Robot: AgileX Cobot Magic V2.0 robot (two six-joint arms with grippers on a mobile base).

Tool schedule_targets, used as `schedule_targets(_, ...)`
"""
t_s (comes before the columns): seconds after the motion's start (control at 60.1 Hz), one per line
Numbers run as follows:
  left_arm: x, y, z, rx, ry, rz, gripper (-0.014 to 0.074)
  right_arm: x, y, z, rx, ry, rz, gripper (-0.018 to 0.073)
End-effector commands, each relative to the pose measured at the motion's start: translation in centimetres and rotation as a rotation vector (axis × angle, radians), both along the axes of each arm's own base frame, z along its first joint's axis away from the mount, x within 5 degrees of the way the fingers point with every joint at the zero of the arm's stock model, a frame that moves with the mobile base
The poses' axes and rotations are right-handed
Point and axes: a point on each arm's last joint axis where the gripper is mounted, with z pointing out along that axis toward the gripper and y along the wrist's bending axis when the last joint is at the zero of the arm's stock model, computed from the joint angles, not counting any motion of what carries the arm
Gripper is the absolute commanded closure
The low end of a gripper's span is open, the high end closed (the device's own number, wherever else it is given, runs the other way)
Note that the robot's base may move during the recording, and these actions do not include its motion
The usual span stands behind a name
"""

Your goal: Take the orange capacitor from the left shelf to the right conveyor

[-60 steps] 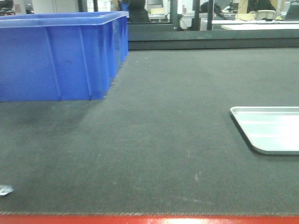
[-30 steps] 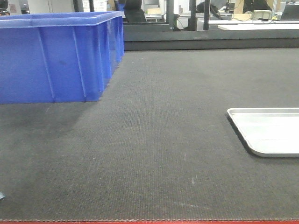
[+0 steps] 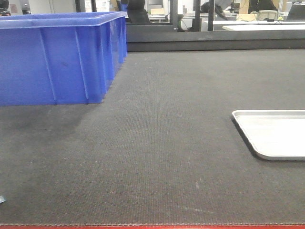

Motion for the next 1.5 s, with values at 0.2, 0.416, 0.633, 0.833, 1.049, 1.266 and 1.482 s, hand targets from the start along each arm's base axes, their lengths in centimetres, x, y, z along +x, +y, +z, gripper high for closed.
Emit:
schedule_targets(0.2,-0.2,0.0,1.1,-0.013,-0.110,-0.005,0.0701,0.1,0.0,1.5,-0.006,-0.095,-0.003,0.0466)
schedule_targets(0.416,-0.2,0.0,1.1,-0.013,-0.110,-0.005,0.0701,1.0,0.2,2.2,-0.003,-0.116,0.003,0.0466)
schedule_targets(0.633,-0.2,0.0,1.1,-0.013,-0.110,-0.005,0.0701,6.1,1.3,3.9,-0.005,-0.096,0.021,0.0466)
schedule_targets(0.833,-0.2,0.0,1.1,-0.013,-0.110,-0.005,0.0701,11.3,2.4,3.6,-0.008,-0.084,0.038,0.0466)
schedule_targets(1.049,-0.2,0.0,1.1,-0.013,-0.110,-0.005,0.0701,15.6,3.3,0.7,-0.020,-0.065,0.059,0.0466)
schedule_targets(1.266,-0.2,0.0,1.1,-0.013,-0.110,-0.005,0.0701,16.5,2.8,-4.2,-0.013,-0.068,0.036,0.0466)
schedule_targets(1.482,-0.2,0.0,1.1,-0.013,-0.110,-0.005,0.0701,17.4,1.6,-7.7,-0.026,-0.019,-0.021,0.0466)
